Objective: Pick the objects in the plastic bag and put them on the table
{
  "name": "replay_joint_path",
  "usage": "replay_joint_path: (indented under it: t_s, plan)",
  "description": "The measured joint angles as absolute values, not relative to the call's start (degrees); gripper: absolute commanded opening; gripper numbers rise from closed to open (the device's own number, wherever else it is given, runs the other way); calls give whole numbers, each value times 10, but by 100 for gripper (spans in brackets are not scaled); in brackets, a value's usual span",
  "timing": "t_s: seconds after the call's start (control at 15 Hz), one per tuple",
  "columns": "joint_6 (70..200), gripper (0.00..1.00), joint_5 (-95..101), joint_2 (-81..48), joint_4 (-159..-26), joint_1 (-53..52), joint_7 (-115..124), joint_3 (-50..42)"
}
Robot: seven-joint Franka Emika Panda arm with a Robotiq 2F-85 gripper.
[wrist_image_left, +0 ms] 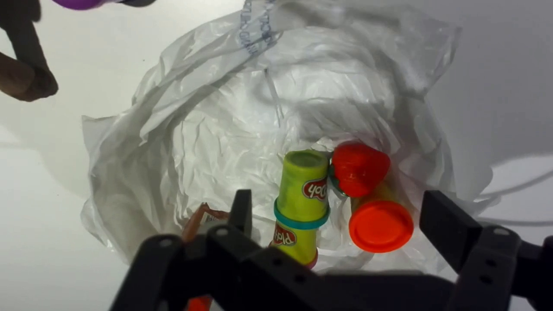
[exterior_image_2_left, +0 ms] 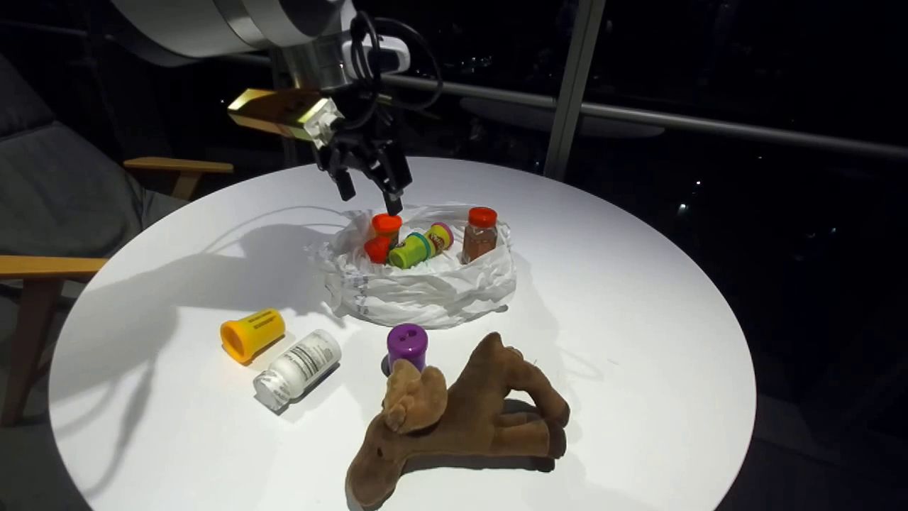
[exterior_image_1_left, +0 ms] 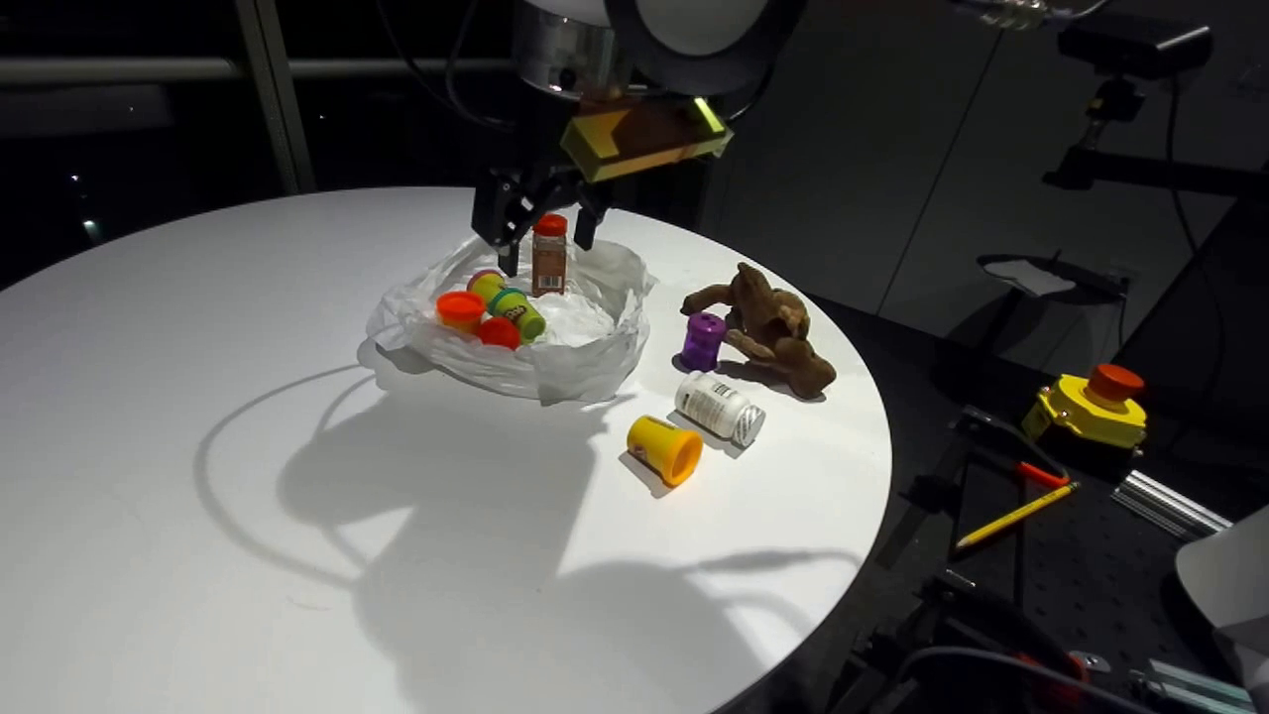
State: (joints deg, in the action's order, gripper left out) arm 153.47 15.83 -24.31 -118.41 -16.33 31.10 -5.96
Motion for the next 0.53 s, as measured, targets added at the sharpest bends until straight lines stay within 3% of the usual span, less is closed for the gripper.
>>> replay_joint_path:
  t_s: [0.53]
  plan:
    - [1525,100,125,-364,-1071,-147,285,-69]
